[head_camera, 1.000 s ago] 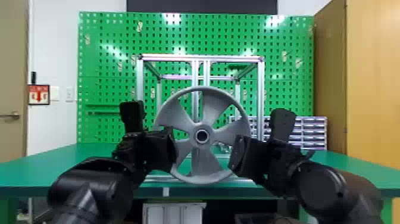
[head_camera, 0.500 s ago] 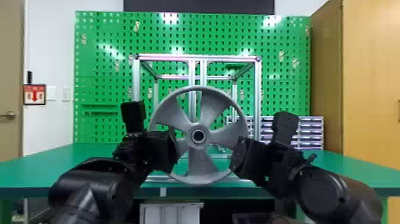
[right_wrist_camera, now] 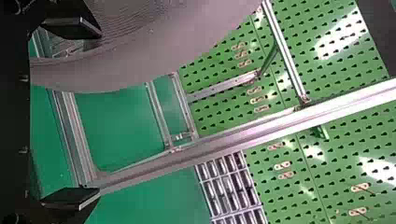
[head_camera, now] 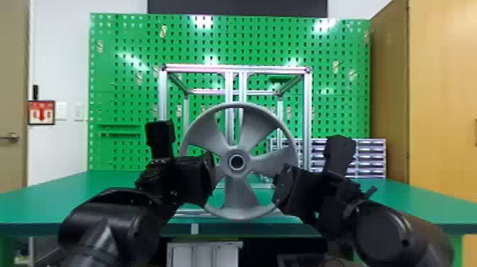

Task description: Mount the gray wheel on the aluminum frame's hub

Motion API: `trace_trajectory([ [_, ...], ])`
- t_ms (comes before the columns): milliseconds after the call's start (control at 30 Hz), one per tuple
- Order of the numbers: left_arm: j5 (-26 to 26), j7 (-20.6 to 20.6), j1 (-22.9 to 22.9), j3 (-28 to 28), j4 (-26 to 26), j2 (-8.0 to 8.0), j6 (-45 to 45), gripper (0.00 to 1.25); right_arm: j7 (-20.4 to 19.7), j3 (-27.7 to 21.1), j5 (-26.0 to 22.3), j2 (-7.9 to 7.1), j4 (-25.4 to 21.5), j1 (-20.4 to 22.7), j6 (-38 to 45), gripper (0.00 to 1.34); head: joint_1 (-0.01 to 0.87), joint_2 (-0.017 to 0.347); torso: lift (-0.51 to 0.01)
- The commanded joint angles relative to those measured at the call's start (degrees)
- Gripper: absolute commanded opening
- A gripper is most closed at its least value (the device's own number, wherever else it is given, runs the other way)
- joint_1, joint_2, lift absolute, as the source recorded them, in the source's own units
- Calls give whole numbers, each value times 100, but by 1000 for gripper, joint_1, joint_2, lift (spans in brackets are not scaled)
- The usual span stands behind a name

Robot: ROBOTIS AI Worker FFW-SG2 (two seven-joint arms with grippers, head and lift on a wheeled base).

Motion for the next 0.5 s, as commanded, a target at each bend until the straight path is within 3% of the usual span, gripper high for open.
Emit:
trace_trajectory([
  [0, 14, -30, 0, -6, 0, -5, 0, 1141, 0, 34, 8, 5, 1, 9, -54, 1304, -5, 6, -499],
  [467, -66, -65, 18, -15, -114, -22, 0, 1187, 0, 140, 8, 5, 1, 62, -203, 1339, -5, 6, -499],
])
